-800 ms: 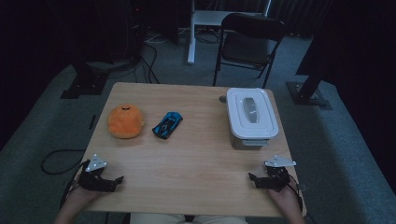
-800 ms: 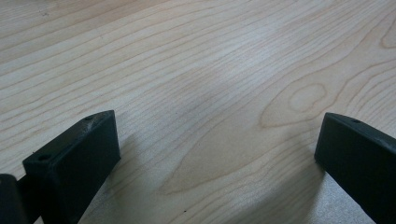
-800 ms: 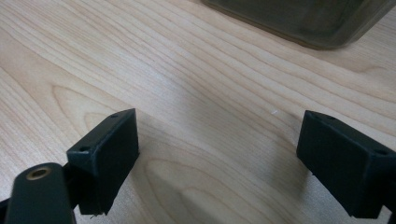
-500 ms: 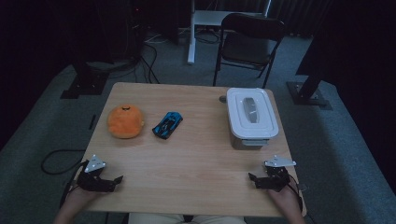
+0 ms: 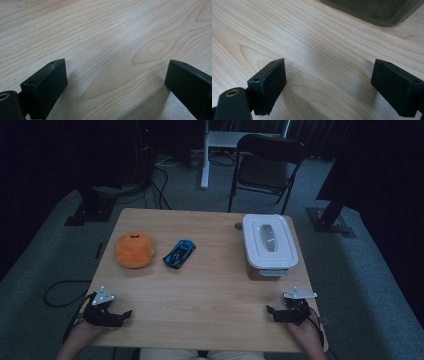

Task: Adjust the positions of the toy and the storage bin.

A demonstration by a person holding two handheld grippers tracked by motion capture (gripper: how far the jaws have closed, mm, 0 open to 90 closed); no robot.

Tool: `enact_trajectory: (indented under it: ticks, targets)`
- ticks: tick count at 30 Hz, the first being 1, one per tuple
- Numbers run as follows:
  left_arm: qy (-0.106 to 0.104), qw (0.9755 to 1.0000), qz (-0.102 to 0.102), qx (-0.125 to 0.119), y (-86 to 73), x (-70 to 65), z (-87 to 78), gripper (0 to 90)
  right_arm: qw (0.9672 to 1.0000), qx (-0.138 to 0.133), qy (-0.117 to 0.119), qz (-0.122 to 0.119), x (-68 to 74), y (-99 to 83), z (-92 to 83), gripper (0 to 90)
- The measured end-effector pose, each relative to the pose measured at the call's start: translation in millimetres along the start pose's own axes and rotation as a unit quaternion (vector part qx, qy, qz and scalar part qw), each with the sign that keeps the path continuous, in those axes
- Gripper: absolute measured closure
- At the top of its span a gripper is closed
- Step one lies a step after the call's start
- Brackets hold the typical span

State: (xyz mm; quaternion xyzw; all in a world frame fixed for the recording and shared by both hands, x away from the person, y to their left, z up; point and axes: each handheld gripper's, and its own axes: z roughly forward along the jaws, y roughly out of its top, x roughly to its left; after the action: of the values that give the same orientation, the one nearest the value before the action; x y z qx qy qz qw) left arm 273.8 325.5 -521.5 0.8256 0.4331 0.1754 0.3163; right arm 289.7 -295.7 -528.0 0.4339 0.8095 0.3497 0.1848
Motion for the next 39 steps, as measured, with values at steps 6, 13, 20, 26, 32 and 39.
enact_trajectory:
  ticks: [6,13,20,26,32,39]
  targets:
    - [0.001,1.0000,-0.006,0.005,4.6,-4.6,2.8,4.8,1.0000,0.000,0.000,0.000,0.0,0.1,0.0,12.1]
    - [-0.005,0.9999,-0.006,0.007,12.7,-5.6,7.6,4.8,1.0000,0.000,0.000,0.000,0.0,0.1,0.0,12.1]
    - [-0.015,0.9998,0.012,0.003,31.8,-13.3,12.1,4.8,1.0000,0.000,-0.002,0.001,-0.2,0.1,0.0,12.1]
    - [-0.014,0.9998,0.015,0.002,47.6,-14.6,16.4,4.8,1.0000,0.000,-0.002,0.002,-0.3,0.1,0.0,12.1]
    - [-0.016,0.9997,0.019,0.003,62.0,-17.2,24.3,4.8,1.0000,0.001,-0.002,0.002,-0.3,0.1,0.0,12.1]
    - [-0.017,0.9996,0.023,0.003,77.9,-22.3,34.0,4.9,1.0000,0.000,-0.002,0.002,-0.3,0.1,0.0,12.1]
